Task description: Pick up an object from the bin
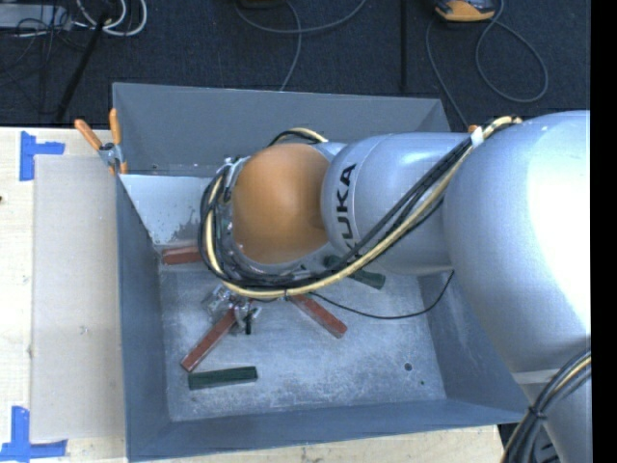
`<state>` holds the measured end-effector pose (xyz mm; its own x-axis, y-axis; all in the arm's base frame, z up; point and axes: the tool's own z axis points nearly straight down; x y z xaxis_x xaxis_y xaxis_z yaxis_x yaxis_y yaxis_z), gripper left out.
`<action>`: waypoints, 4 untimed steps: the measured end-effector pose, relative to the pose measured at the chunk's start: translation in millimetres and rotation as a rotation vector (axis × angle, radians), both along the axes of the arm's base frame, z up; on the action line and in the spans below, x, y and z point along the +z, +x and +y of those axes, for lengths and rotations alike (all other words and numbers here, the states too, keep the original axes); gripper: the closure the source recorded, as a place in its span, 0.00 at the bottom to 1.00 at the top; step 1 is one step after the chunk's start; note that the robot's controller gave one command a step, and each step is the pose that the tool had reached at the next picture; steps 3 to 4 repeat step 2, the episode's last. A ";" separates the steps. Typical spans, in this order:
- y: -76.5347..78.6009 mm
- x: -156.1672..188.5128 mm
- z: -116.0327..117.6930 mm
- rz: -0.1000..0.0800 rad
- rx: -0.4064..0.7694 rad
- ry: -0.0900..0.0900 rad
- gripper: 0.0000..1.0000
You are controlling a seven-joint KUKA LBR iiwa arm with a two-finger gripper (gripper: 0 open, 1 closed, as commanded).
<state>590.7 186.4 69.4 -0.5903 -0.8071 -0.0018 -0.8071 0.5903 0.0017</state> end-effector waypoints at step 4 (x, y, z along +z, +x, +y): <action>11.1 142.2 -47.3 -0.005 0.051 -0.001 1.00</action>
Offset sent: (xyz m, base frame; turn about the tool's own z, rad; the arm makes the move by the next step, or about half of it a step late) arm -0.0135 -0.0415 0.1142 0.0186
